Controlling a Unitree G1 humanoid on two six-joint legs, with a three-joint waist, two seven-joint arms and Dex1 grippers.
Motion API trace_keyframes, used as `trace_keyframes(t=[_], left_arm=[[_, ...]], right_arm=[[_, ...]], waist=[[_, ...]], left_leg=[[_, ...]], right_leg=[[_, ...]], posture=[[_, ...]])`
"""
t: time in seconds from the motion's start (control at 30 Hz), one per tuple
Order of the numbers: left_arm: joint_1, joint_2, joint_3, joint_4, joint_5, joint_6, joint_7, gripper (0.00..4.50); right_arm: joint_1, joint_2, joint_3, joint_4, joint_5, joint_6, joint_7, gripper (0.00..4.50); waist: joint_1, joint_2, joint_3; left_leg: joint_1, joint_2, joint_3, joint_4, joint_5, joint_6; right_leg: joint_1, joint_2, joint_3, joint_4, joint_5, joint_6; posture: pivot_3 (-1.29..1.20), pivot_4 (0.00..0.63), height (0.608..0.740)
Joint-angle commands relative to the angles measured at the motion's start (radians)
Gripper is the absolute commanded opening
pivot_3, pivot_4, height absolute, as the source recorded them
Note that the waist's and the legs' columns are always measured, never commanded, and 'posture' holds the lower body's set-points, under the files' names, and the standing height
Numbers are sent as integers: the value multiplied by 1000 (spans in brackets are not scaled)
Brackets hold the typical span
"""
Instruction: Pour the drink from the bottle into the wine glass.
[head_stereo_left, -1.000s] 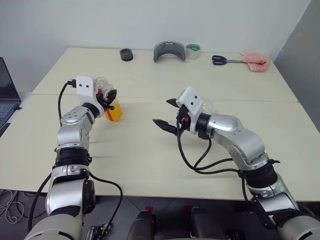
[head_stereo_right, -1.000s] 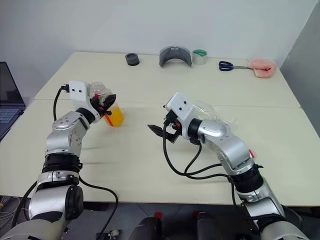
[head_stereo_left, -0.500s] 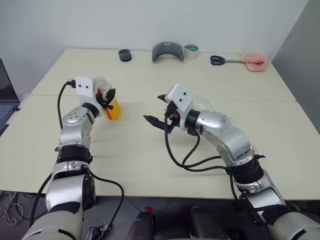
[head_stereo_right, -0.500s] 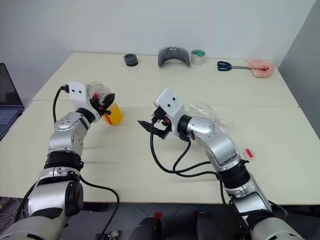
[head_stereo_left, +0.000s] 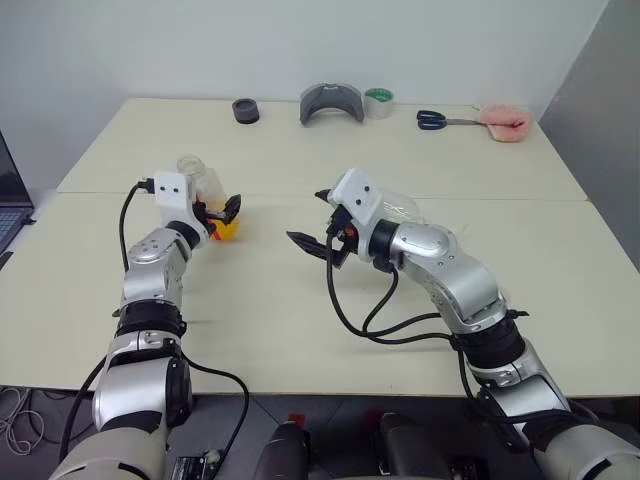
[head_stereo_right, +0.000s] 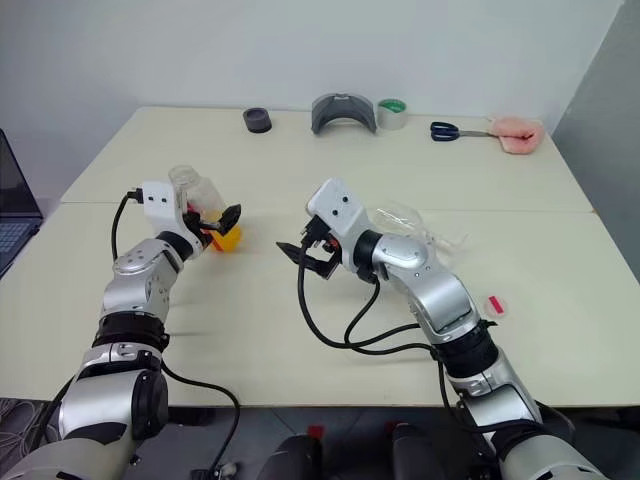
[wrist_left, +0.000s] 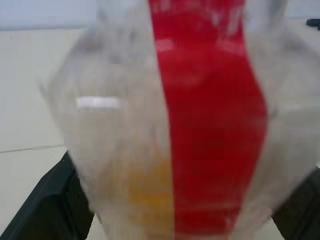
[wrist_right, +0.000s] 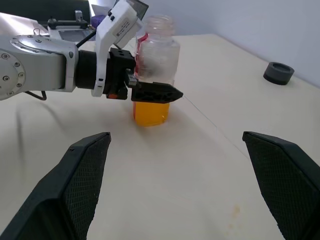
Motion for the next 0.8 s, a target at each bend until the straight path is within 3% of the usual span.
trace_keyframes(t=[0.03,0.33,0.8], left_arm=[[18,-10,0,-63,0,-36,15,4475],[86,-31,1,-113,27,-82,98,4475],[281,-56,5,-355,10,-31,153,4475]], right_arm=[[3,6,-1,-27,-10,-31,5,4500],[32,0,-5,-39,-19,-28,4,4500],[114,-61,-14,-100,-50,-19,0,4500]], waist=[[1,0,0],[1,0,0],[2,0,0]], left_leg=[[0,0,0,0,0,0],[0,0,0,0,0,0],[0,0,0,0,-2,3]], right_leg=[[0,0,0,0,0,0],[0,0,0,0,0,0],[0,0,1,0,0,0]], posture=[[0,150,740],[0,150,740],[0,150,740]])
